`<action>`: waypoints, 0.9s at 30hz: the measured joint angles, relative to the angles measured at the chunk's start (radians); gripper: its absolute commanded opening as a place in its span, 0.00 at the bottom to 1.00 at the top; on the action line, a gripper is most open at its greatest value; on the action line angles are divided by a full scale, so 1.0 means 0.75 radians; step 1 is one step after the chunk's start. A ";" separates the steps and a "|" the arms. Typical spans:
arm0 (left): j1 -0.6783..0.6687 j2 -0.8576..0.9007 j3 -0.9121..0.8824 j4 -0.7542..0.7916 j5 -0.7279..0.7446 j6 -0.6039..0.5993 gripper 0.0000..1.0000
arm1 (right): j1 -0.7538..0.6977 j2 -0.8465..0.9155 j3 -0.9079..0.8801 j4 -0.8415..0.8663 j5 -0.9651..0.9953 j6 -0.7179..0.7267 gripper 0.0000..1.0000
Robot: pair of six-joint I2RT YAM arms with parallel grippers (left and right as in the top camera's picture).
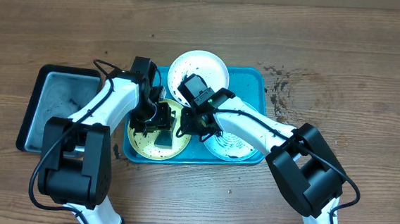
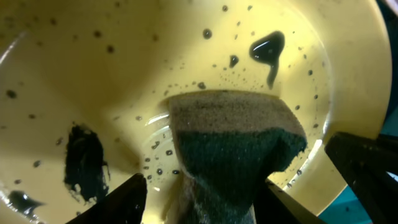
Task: Clean dirty plates on tray and stack at the side
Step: 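Scrub the yellow plate with the sponge in the left gripper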
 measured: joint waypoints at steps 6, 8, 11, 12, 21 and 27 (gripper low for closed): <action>0.000 0.001 -0.004 0.025 0.018 0.002 0.30 | -0.001 0.000 0.000 0.001 -0.002 -0.002 0.04; 0.000 0.001 -0.004 0.025 0.024 -0.001 0.21 | -0.002 0.000 0.000 0.001 -0.002 -0.003 0.04; 0.000 0.001 -0.004 0.028 0.022 -0.004 0.10 | -0.003 0.000 0.000 0.001 -0.002 -0.003 0.04; 0.000 0.001 -0.004 0.029 0.018 -0.011 0.08 | -0.003 0.000 0.000 0.001 -0.003 -0.003 0.04; -0.003 0.001 -0.004 0.027 -0.225 -0.115 0.04 | -0.003 0.000 0.000 0.001 -0.006 -0.002 0.04; -0.002 0.001 -0.004 0.056 -0.541 -0.170 0.04 | -0.004 0.000 0.000 0.001 -0.012 -0.003 0.04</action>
